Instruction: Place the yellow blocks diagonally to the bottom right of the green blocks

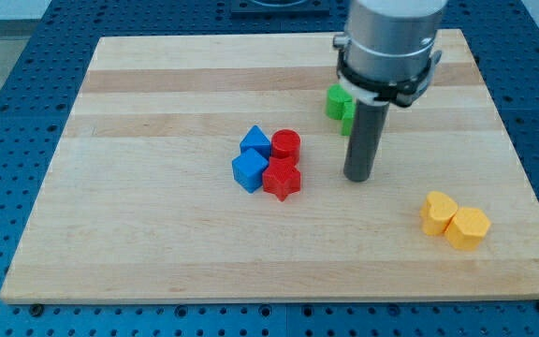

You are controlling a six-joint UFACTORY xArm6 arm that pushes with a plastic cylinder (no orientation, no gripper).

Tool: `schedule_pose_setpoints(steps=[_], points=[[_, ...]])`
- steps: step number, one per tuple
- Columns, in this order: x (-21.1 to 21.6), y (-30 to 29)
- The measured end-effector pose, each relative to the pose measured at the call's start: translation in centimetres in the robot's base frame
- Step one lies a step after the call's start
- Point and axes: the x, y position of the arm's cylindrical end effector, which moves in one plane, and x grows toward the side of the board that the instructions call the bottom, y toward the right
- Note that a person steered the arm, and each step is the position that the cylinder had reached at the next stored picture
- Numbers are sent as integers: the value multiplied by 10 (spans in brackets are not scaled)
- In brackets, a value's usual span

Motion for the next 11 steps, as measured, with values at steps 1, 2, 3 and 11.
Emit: schedule_pose_setpoints(steps=[1,2,3,11], points=[[22,-1],[24,-1],[24,20],[63,76]])
